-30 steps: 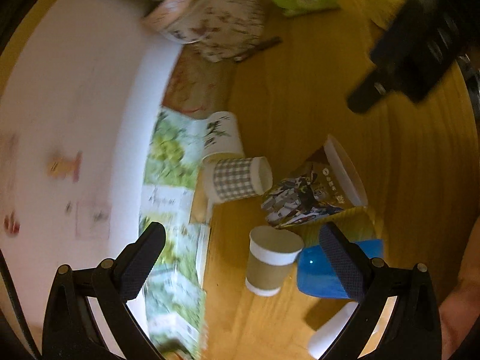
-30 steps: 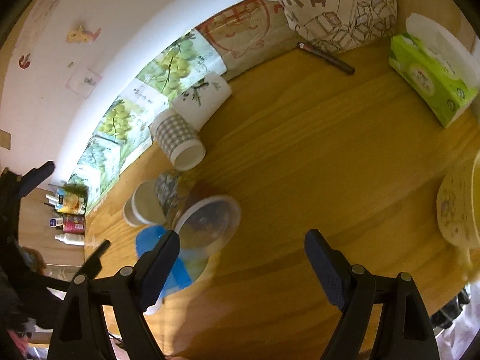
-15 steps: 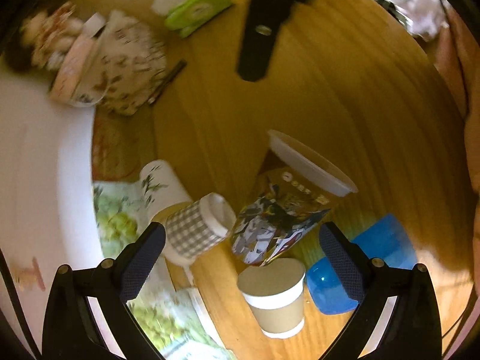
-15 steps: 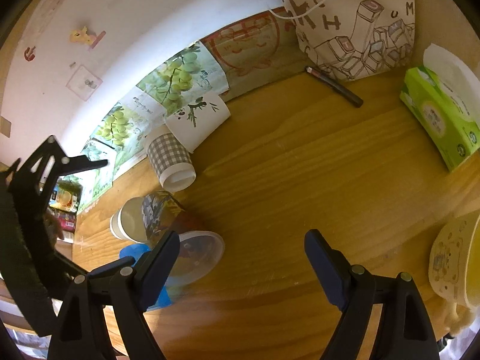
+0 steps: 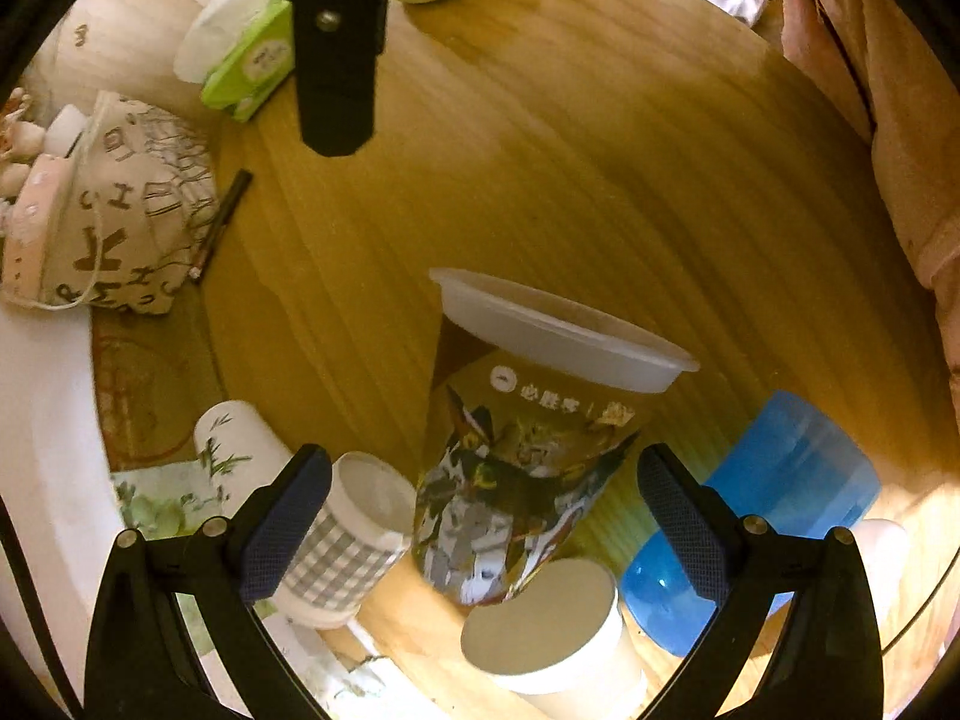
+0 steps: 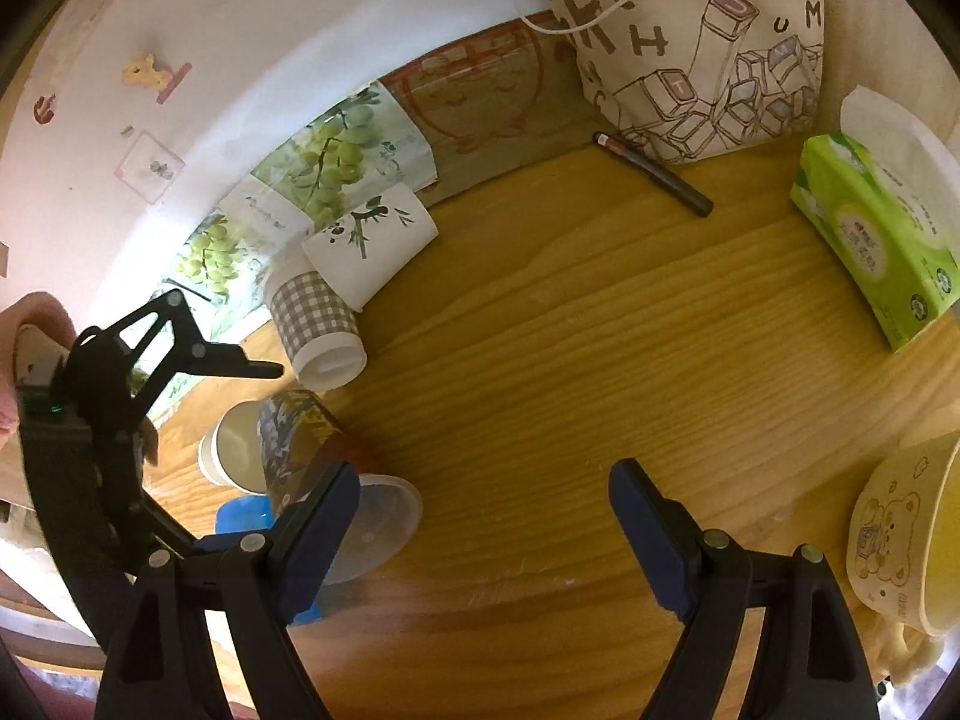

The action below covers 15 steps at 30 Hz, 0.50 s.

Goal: Flip cup upright
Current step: 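Close the left gripper around the printed cup's body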

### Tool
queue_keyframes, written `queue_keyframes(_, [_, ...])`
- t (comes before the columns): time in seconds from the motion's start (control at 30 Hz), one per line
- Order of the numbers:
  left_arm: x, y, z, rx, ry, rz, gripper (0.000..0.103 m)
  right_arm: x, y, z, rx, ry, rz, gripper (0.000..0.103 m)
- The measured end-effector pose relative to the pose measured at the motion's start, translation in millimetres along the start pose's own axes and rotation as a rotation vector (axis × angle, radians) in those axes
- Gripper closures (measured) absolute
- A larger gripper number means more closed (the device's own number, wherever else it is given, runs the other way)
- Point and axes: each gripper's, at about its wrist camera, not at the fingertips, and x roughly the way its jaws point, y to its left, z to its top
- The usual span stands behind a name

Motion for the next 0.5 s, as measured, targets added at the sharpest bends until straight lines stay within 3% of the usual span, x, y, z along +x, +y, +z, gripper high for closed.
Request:
queue_keyframes(0.17, [13, 7, 1, 0.031, -0.005, -0.026, 0.002, 0, -1, 0, 0.011, -0.001, -0.018, 0.017])
queue_keyframes(0.5, [30, 9, -2, 0.078, -0.003, -0.082, 0.022, 0, -1, 0, 0.025, 0.002, -0.040, 0.017])
